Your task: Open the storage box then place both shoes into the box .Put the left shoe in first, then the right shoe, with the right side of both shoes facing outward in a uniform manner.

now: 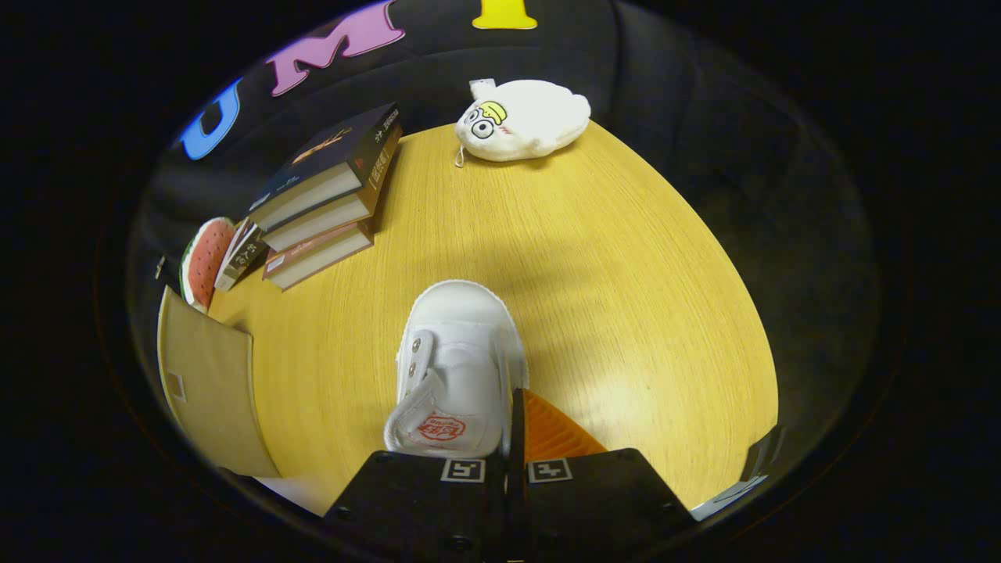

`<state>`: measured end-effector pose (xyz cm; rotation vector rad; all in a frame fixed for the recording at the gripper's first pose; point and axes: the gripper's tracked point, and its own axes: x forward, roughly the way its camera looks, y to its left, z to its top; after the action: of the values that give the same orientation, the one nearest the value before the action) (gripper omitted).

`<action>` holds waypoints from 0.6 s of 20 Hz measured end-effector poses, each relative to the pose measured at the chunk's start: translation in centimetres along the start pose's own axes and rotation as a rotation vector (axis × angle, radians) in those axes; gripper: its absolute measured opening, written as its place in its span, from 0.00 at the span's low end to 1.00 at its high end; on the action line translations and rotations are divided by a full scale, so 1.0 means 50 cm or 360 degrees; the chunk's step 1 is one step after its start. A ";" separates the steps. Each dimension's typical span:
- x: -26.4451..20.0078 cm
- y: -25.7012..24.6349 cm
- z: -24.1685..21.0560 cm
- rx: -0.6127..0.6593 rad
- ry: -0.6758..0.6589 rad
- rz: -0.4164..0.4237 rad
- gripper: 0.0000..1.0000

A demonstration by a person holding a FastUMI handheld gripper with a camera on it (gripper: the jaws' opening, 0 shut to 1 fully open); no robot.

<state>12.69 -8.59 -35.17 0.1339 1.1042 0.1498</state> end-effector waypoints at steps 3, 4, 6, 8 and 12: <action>-0.051 0.011 0.016 0.0085 -0.0023 0.0032 0.05; -0.077 0.018 0.022 0.0099 -0.0026 0.0036 0.05; -0.138 0.044 0.041 0.0088 -0.0045 0.0048 0.05; -0.206 0.084 0.065 0.0047 -0.0087 0.0064 0.05; -0.329 0.222 0.110 0.0021 -0.0194 0.0150 0.05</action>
<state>9.76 -0.96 -16.26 0.2042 0.9778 0.2158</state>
